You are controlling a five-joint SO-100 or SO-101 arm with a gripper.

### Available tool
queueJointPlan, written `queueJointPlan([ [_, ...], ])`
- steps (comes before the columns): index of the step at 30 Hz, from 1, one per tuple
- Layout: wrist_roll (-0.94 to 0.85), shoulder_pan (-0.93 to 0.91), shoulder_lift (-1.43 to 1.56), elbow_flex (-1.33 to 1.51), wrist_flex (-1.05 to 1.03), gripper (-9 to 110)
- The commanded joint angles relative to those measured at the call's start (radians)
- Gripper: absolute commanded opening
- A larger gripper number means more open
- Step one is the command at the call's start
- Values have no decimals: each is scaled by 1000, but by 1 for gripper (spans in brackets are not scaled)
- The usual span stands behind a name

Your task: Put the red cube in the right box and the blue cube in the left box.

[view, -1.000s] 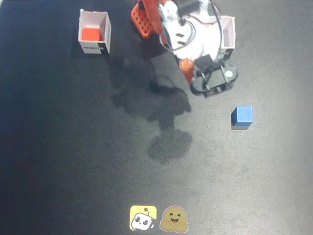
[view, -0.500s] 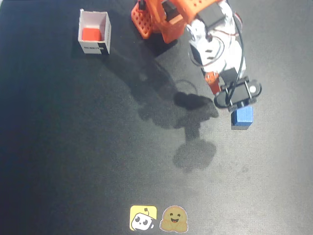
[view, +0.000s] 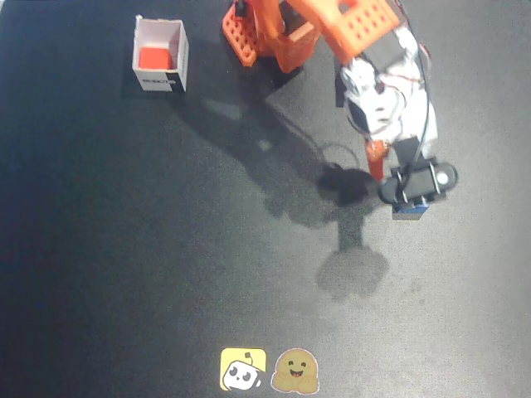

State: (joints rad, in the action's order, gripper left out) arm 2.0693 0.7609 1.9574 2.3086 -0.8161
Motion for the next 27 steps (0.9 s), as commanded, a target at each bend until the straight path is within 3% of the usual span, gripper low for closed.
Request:
queueJointPlan([
  [1,21,2,-34,-75,21,17],
  [27,147,38,-267,-172,184,22],
])
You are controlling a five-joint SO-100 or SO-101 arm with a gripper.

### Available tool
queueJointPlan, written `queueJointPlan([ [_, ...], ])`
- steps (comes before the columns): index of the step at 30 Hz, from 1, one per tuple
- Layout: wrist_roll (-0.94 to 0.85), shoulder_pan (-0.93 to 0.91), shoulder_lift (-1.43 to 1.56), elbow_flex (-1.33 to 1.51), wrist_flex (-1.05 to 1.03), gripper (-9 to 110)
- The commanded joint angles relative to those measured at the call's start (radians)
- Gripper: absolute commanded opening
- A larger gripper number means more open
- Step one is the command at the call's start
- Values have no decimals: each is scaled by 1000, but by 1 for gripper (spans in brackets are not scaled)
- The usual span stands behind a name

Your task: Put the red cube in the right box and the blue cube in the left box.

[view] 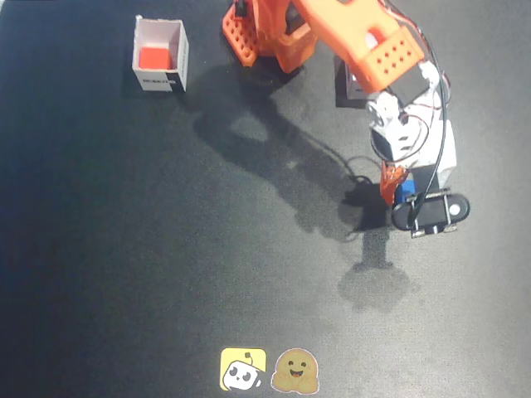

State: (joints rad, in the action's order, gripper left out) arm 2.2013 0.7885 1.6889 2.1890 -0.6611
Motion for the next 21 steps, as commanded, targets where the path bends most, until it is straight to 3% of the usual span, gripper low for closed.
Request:
queueJointPlan([
  [1,14,11,-6,-55,32,22],
  [15,44,5,-86,-71,55,19],
  [21,66,3,-95,-58,72,12],
])
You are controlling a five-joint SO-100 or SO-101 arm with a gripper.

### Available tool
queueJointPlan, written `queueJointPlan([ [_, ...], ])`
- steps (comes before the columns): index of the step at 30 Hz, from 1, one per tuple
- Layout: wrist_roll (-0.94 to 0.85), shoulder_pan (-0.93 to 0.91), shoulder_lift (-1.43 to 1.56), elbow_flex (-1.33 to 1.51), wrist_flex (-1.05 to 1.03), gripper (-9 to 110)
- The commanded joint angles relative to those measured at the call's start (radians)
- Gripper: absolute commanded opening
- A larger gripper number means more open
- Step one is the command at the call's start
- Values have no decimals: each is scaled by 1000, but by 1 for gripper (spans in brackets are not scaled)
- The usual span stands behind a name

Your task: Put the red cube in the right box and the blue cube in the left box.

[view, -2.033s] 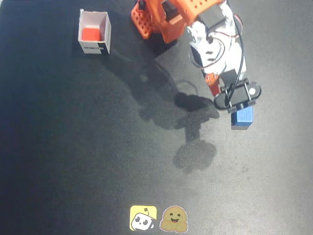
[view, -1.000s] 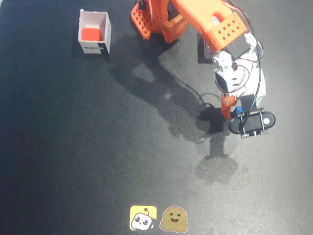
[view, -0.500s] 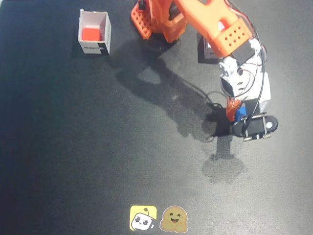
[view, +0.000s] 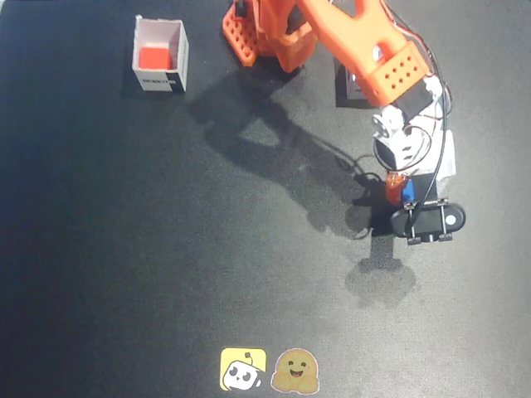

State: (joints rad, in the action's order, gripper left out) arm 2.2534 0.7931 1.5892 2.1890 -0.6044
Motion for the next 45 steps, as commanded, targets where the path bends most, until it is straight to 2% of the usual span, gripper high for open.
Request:
queueJointPlan([
  [1,17,-2,3,-57,17,11],
  [10,9,-12,55,-29,-8,7],
  [32,-218,-187,615,44,-591,7],
  [39,-230,-152,684,35,-715,7],
  [45,-227,-38,643,-23,-804,8],
])
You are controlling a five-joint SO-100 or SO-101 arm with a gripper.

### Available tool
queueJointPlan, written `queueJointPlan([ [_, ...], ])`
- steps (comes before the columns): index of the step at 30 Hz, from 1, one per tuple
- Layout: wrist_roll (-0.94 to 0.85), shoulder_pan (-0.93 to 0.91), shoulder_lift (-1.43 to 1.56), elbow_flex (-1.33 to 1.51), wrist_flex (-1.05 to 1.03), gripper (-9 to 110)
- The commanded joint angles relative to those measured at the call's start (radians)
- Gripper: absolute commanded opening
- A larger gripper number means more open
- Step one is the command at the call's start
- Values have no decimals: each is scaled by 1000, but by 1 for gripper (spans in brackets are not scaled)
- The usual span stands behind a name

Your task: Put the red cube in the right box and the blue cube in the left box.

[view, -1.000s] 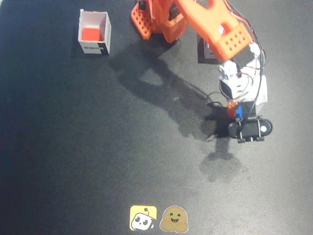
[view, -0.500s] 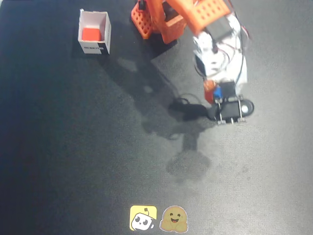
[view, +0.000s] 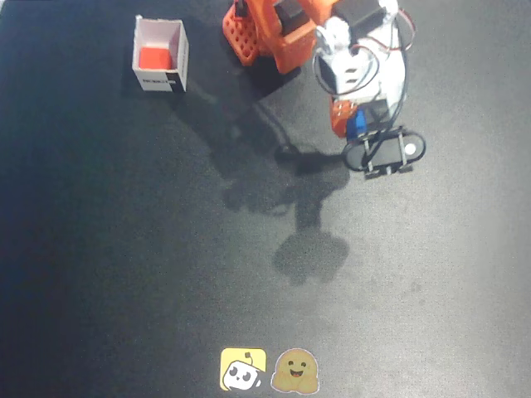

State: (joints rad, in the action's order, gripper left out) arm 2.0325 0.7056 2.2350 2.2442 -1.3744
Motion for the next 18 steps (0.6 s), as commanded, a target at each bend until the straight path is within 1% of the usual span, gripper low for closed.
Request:
queueJointPlan([
  [1,-8,67,-14,-92,-51,8],
  [5,-32,135,-25,-115,-91,8],
  [14,6,342,-6,-126,-130,8],
  [18,-3,405,-12,-132,-132,8],
])
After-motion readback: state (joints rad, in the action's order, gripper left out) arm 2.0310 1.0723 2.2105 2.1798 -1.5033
